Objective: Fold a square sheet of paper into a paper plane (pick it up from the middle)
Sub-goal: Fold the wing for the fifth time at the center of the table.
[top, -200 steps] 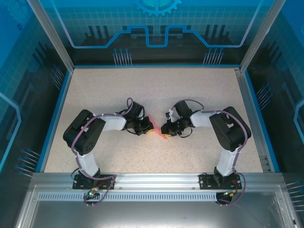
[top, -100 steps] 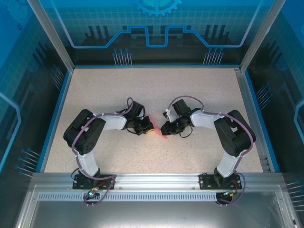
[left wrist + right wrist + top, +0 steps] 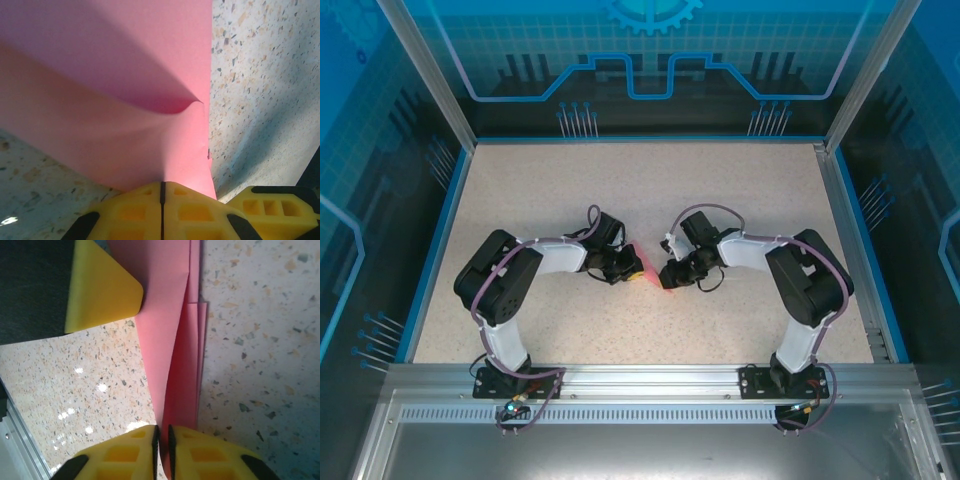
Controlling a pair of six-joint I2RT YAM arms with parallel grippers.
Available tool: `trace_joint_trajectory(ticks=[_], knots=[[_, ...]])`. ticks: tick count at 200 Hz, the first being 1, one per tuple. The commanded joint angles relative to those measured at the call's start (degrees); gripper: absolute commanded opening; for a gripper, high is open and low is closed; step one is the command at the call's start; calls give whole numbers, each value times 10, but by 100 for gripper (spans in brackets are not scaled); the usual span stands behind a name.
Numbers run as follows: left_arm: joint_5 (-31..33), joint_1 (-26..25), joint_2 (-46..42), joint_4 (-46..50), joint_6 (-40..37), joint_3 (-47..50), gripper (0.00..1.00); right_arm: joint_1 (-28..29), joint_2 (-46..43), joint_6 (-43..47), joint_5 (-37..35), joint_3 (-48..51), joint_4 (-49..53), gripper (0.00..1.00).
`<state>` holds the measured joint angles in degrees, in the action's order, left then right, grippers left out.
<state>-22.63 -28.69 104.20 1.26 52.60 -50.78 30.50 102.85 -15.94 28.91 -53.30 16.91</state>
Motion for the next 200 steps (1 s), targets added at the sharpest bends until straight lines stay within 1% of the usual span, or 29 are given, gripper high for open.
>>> trace_joint_trajectory(ticks=[1,19,44,67,87,101,112,127,144,173,200], knots=[[51,0,27,63,5,4,7,4,17,-1,-3,-9,15,11],[57,0,27,69,6,4,7,-4,23,-9,6,-1,12,9],[61,0,28,72,6,4,7,-9,27,-14,15,7,17,8],[60,-1,30,76,5,1,7,-10,27,-19,9,2,32,10],[60,0,30,78,5,-1,7,-9,-3,-30,14,-5,35,14],[60,-1,30,80,3,-3,7,-4,-32,-35,-3,-18,49,18],[59,0,30,81,4,-2,7,5,-47,-39,-31,-30,64,20],[58,0,30,82,2,-5,7,21,-55,-46,-78,-44,83,21],[59,0,31,84,2,-6,7,39,-51,-57,-111,-58,91,21],[58,0,34,87,1,-8,7,66,-18,-65,-96,-81,91,18],[58,0,34,89,0,-9,7,71,8,-71,-89,-89,89,17]])
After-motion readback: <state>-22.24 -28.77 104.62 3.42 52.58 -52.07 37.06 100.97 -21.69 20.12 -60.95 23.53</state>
